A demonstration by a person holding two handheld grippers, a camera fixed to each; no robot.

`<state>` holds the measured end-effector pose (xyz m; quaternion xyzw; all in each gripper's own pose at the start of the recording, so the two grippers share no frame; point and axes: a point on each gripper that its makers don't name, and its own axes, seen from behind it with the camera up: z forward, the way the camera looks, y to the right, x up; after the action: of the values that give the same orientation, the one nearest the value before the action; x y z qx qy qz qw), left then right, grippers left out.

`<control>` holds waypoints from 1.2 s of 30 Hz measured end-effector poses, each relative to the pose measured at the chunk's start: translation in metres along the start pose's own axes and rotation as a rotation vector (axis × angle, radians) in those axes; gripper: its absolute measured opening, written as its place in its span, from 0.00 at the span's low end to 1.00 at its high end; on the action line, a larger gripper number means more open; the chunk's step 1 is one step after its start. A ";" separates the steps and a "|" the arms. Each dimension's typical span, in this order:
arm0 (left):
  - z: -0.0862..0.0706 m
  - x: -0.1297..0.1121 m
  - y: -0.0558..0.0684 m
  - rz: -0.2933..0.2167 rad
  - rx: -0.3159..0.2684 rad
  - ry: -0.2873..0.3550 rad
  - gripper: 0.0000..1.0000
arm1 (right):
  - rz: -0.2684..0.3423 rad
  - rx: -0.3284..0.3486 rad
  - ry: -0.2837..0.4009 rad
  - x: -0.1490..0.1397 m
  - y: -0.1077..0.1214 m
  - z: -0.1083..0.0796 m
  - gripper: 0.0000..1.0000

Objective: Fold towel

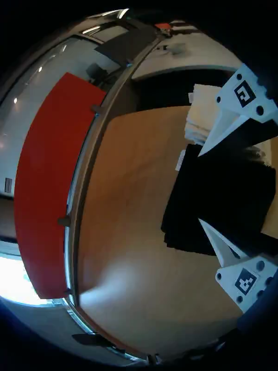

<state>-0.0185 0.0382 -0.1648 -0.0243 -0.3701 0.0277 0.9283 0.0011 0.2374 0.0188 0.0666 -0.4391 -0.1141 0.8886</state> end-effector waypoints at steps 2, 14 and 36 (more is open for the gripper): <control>-0.001 -0.001 -0.001 -0.002 0.004 -0.001 0.99 | 0.003 -0.001 -0.009 -0.002 0.001 0.005 0.83; -0.005 -0.005 -0.004 -0.004 0.013 -0.005 0.99 | 0.011 -0.003 -0.033 -0.008 0.003 0.016 0.83; -0.002 -0.001 0.001 -0.007 -0.007 0.008 0.99 | 0.023 -0.008 0.044 -0.005 -0.011 -0.021 0.83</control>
<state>-0.0176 0.0391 -0.1668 -0.0264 -0.3664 0.0228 0.9298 0.0133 0.2283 0.0000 0.0607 -0.4199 -0.1042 0.8995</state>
